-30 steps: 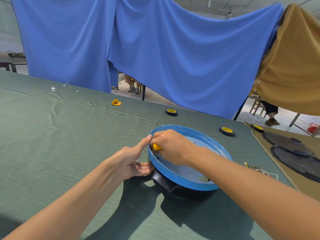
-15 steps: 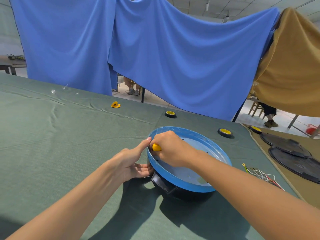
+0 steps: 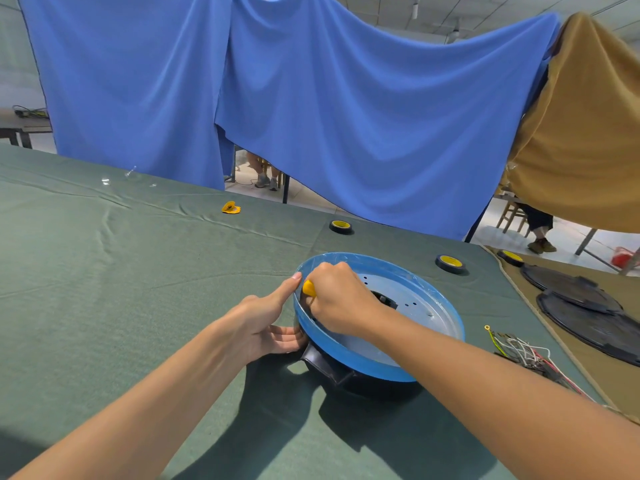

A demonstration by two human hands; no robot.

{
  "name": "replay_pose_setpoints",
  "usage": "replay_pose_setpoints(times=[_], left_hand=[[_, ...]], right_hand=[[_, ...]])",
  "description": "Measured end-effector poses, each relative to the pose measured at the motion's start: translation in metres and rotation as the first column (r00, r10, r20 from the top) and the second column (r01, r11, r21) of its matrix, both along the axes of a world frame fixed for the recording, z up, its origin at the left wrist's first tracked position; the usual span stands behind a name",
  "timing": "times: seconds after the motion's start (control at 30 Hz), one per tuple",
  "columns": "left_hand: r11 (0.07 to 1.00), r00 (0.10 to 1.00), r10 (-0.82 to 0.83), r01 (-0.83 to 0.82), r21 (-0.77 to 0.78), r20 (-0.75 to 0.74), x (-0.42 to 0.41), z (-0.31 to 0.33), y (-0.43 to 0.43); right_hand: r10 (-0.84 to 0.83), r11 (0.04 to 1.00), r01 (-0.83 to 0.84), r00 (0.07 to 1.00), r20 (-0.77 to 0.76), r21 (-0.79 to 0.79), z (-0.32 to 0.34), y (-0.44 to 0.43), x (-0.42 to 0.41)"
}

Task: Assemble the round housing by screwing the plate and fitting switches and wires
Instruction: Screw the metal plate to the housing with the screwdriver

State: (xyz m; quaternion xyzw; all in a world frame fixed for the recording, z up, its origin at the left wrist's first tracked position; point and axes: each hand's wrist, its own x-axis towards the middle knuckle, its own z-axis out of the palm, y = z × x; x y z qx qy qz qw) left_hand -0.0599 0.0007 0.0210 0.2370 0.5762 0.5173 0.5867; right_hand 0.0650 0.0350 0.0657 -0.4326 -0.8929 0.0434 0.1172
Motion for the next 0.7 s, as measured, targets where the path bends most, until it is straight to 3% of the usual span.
replay_pose_setpoints(times=[0.17,0.37,0.5,0.6,0.7], left_hand=[[1.0,1.0,0.001,-0.001,0.004,0.004,0.0,0.0,0.0],[1.0,1.0,-0.021,0.021,0.017,0.015,-0.001,0.001,-0.003],[1.0,1.0,-0.022,0.022,0.019,-0.001,0.0,0.003,-0.005],[1.0,1.0,-0.012,0.012,0.012,-0.016,0.001,0.004,-0.006],[1.0,1.0,-0.001,0.001,0.006,-0.021,0.002,0.004,-0.005]], right_hand=[[-0.172,0.982,0.163,0.982,-0.083,-0.098,-0.001,-0.002,-0.009],[0.109,0.989,-0.104,0.993,0.044,-0.109,0.014,0.004,0.007],[0.208,0.978,-0.208,0.97,0.128,-0.018,0.014,0.005,0.011],[0.219,0.973,-0.227,0.962,0.164,0.03,0.012,0.001,0.008],[0.136,0.988,-0.142,0.987,0.087,0.064,0.006,-0.006,0.005]])
